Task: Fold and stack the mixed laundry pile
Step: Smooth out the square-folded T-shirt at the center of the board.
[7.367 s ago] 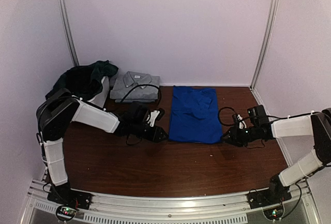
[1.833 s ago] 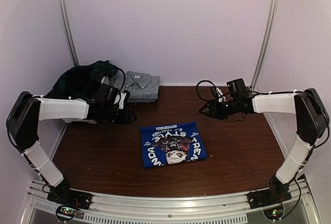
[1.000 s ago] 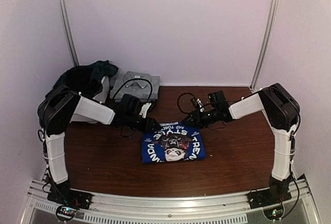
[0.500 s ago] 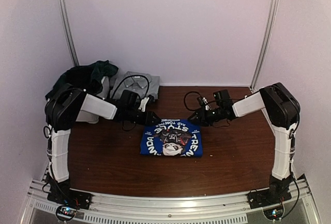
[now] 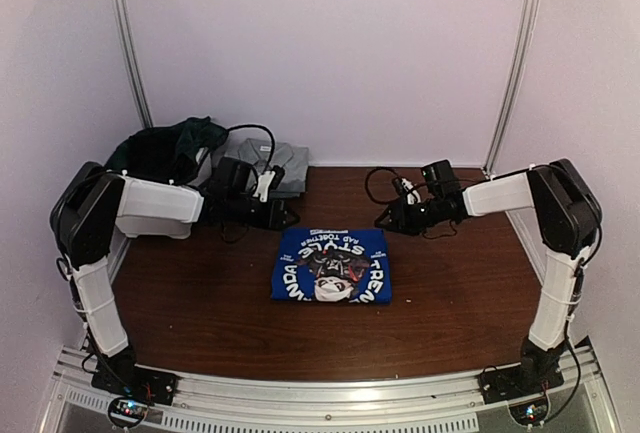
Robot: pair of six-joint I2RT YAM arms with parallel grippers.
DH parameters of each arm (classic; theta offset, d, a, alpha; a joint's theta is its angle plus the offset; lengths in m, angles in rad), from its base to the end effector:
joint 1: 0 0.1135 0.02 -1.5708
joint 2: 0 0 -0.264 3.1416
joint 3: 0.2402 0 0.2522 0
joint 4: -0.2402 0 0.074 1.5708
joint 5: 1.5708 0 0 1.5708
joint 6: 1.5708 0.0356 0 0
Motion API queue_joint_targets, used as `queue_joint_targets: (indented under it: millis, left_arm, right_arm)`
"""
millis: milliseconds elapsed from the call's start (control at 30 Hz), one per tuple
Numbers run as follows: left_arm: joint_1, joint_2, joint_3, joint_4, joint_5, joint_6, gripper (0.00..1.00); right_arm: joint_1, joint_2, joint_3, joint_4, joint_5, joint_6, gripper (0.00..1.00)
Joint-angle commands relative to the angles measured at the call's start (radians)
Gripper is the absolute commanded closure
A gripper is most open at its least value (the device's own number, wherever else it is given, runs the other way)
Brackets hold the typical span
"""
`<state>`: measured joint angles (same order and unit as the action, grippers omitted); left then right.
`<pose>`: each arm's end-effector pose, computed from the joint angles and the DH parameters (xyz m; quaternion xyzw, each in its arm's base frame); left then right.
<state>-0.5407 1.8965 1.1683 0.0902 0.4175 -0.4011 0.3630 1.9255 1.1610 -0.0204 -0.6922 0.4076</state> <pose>0.3465 -0.2249 0.1819 0.1539 0.8652 -0.3645 0.3081 0.3675 0.1639 0.1631 -0.1105 0.8717 0.4258 0.2160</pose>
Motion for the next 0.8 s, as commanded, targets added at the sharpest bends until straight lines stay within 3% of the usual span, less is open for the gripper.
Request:
queue_joint_targets:
  millis: [0, 167, 433, 600, 767]
  left_arm:
    - [0.01, 0.008, -0.024, -0.036, -0.086, 0.017, 0.45]
    - [0.021, 0.062, 0.011, -0.07, -0.119, 0.004, 0.44]
    - [0.024, 0.15, 0.084, -0.114, -0.132, 0.003, 0.45]
    - [0.024, 0.174, 0.107, -0.065, -0.093, 0.001, 0.53]
    - [0.023, 0.159, 0.112, -0.049, -0.077, 0.0, 0.74]
  right_arm:
    - [-0.004, 0.059, 0.07, -0.088, 0.088, -0.058, 0.49]
    - [-0.004, 0.121, 0.111, -0.094, 0.071, -0.067, 0.5]
    - [-0.004, 0.17, 0.132, -0.077, 0.037, -0.057, 0.59]
    - [-0.004, 0.168, 0.133, -0.065, 0.022, -0.053, 0.76]
    - [-0.004, 0.134, 0.133, -0.075, 0.02, -0.048, 0.99]
